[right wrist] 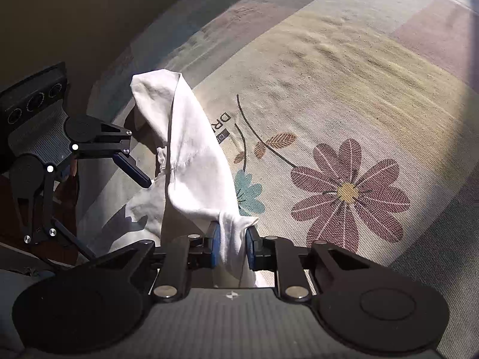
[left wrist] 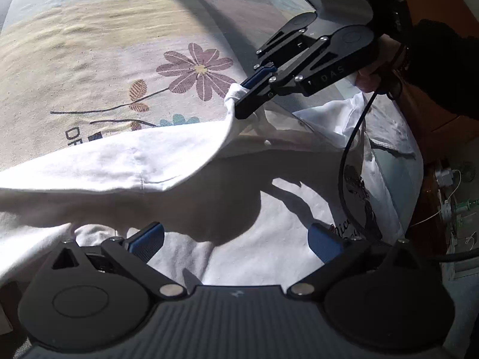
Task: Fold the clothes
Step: 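Lift the grasped shirt with the right tool and flip it over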
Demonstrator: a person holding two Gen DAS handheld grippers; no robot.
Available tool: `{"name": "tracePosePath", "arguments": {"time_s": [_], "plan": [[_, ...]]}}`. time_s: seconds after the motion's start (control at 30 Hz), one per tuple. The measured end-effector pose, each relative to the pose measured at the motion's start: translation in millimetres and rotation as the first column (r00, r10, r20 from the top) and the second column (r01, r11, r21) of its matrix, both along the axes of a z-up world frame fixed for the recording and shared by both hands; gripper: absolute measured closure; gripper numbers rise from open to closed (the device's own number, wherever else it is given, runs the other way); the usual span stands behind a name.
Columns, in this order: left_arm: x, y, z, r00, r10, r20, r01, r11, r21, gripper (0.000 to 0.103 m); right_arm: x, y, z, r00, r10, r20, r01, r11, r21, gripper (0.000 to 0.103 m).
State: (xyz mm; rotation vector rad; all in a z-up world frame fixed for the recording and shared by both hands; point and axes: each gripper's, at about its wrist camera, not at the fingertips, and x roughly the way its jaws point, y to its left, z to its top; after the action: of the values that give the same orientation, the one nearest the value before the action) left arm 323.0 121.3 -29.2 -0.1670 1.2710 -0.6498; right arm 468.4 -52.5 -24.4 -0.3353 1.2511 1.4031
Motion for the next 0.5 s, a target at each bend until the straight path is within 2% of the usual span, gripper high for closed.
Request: {"name": "tracePosePath", "arguments": {"time_s": [0.13, 0.3, 0.43, 0.5], "plan": [[3.0, 7.5, 1.9, 1.000, 0.026, 0.016, -0.026, 1.000, -0.002, 0.002, 9.6, 14.8, 17.1, 0.994, 0.012, 0.106, -0.012, 1.000, 0.000, 0.089], [7.5, 20.3, 8.4, 0.995, 0.089, 0.054, -0.090, 0.996, 0.003, 0.002, 31.8, 33.3, 27.5, 0.975, -0.028, 0.220, 0.028, 1.000, 0.007, 0.091], [8.2, 28.0, 9.0, 0.987, 0.145, 0.063, -0.144, 0.989, -0.017, 0.002, 52.5, 44.7, 20.2, 0.951, -0.089, 0.296, 0.092, 0.996, 0.001, 0.091], [8.2, 27.9, 6.7, 0.985, 0.161, 0.056, -0.161, 0.987, -0.020, 0.002, 60.5, 51.4, 7.2, 0.942, -0.108, 0.316, 0.121, 0.992, -0.020, 0.090]]}}
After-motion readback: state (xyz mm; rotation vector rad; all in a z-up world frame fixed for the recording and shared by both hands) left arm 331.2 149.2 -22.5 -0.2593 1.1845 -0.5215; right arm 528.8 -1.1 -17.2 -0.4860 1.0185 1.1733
